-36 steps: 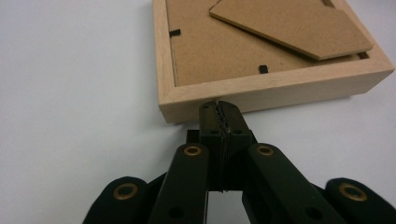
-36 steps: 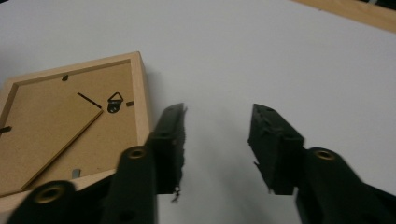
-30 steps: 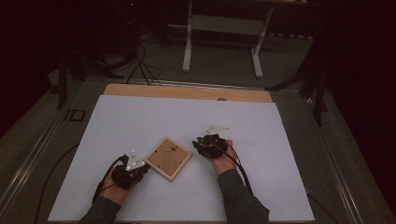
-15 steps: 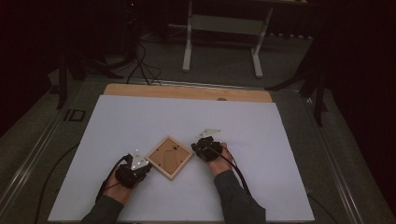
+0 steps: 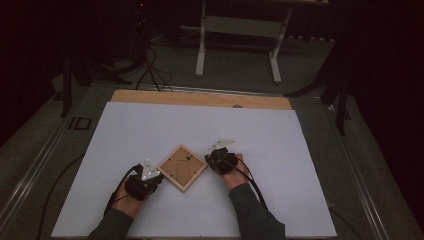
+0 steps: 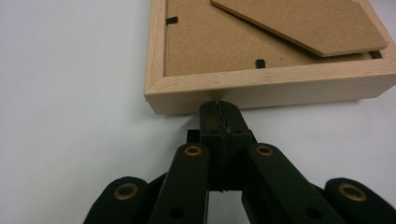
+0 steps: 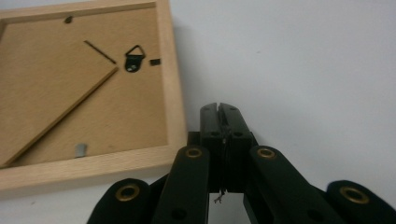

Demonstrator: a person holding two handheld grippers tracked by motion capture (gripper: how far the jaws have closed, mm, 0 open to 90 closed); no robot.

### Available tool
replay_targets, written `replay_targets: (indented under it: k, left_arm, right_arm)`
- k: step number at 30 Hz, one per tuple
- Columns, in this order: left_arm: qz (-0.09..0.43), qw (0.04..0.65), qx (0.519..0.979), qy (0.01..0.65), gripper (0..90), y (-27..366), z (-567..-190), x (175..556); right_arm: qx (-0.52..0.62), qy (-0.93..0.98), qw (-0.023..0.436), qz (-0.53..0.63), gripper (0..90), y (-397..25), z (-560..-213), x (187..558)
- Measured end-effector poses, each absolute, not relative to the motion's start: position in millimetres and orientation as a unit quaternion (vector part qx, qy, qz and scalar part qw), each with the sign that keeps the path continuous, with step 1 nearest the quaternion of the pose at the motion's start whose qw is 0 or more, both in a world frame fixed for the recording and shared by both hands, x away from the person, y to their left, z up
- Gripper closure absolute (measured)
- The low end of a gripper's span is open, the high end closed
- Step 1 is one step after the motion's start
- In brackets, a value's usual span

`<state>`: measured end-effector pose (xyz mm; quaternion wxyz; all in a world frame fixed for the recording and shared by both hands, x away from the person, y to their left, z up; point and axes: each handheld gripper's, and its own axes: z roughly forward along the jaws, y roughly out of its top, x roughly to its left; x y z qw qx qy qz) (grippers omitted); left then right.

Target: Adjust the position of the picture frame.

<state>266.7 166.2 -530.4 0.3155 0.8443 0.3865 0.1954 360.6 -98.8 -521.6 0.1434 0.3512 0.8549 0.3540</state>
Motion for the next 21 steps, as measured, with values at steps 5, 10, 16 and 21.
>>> replay_targets:
  k: [5,10,16,21]
  left_arm:
    - [0.195,0.316,0.844,0.388,89.5,165.7,-530.7,267.7]
    - [0.194,0.316,0.844,0.388,89.5,164.9,-531.1,268.6]
    - [0.195,0.317,0.842,0.39,89.6,163.4,-531.0,270.6]
    - [0.195,0.32,0.841,0.391,89.6,160.5,-530.7,271.6]
  right_arm:
    - [0.354,0.856,0.137,0.35,89.3,-99.4,-523.7,362.5]
    - [0.355,0.857,0.136,0.347,89.4,-99.9,-525.6,362.0]
    - [0.354,0.858,0.136,0.346,89.5,-101.6,-525.2,360.8]
    - [0.352,0.859,0.136,0.347,89.6,-102.0,-524.5,360.1]
